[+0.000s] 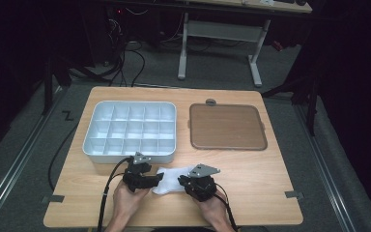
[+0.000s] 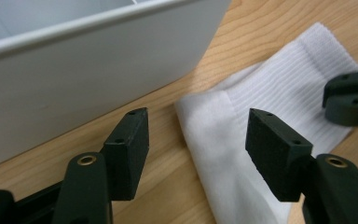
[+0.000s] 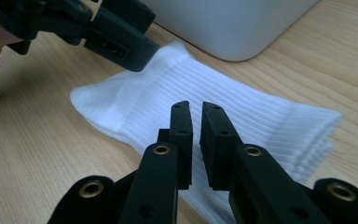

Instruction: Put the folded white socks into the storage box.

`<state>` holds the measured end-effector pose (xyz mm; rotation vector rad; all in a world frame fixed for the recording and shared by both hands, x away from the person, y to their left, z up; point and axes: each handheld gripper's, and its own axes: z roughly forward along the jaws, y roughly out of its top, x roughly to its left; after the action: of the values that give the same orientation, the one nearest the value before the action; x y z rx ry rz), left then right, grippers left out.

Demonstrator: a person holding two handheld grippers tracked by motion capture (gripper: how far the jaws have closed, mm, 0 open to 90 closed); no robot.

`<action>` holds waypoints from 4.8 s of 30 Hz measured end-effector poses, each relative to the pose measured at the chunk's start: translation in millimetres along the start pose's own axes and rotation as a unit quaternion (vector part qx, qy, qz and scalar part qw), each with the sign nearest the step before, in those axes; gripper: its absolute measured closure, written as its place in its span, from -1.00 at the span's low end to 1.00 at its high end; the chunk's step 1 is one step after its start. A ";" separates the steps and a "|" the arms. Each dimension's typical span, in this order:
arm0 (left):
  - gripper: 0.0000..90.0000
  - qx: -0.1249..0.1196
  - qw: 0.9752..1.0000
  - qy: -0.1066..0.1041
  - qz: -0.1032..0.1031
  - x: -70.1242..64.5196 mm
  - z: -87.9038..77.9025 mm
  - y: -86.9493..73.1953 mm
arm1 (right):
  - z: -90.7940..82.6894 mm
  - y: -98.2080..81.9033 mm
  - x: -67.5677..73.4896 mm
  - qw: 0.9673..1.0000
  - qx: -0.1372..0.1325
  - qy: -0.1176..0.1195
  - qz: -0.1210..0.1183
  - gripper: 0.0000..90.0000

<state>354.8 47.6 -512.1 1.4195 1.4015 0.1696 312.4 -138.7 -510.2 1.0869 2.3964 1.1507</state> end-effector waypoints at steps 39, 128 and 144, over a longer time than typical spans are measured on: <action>0.84 0.038 0.999 -0.020 -0.012 -2.9 8.1 -15.0 | 5.9 -11.7 -0.9 0.999 0.030 0.003 -0.019 0.98; 0.87 0.007 0.998 -0.042 -0.047 -12.7 -24.9 15.8 | 40.4 16.5 20.4 0.999 0.035 0.015 -0.004 0.51; 0.87 0.017 0.998 -0.040 -0.043 -9.3 -24.8 15.3 | 9.0 16.5 0.4 0.999 0.000 0.028 0.023 0.44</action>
<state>343.8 58.5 -485.7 1.3763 1.4011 0.0339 325.3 -126.8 -503.6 1.1306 2.4252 1.2128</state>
